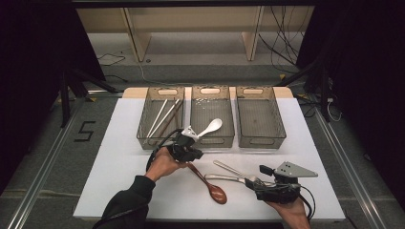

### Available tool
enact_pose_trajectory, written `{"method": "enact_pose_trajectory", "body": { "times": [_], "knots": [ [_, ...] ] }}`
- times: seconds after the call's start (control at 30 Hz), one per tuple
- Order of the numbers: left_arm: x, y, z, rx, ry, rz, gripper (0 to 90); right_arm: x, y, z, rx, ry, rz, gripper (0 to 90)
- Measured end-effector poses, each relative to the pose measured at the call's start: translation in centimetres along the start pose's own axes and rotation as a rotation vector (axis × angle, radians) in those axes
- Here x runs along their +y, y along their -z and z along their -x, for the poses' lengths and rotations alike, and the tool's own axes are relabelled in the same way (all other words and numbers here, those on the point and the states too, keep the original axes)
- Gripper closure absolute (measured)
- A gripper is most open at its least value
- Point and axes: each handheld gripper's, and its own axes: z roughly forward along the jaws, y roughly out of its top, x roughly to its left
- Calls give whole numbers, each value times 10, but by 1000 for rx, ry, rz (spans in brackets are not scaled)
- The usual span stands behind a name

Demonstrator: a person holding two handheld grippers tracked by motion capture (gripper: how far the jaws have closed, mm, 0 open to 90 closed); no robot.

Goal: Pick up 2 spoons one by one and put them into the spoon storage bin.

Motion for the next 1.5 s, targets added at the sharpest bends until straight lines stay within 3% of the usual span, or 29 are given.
{"method": "enact_pose_trajectory", "body": {
  "times": [0.13, 0.47, 0.67, 0.87, 1.1, 1.3, 1.43, 1.5],
  "knots": [
    [-6, -7, 3, -3, 2, -17, 883, 0, 1, 0, 0, -2, 1, 239],
    [-19, -18, 4, 8, -17, -103, 889, 0, 0, 0, 0, 0, 3, 239],
    [-30, -7, 6, -4, -8, -145, 889, 0, 1, 0, 0, -2, 1, 239],
    [-45, 11, 14, -5, -39, -242, 888, 0, 0, 0, 0, 0, -1, 239],
    [-60, 26, 22, -7, -33, -317, 888, 0, 0, -1, 0, -1, -1, 239],
    [-67, 33, 32, -32, -70, -390, 888, 0, 0, -1, -1, 0, 0, 239],
    [-69, 35, 35, -47, -86, -406, 888, 0, 0, -1, -2, 0, -1, 239],
    [-67, 37, 34, -37, -91, -391, 870, 0, 0, -1, -1, 1, -1, 239]
  ]
}}
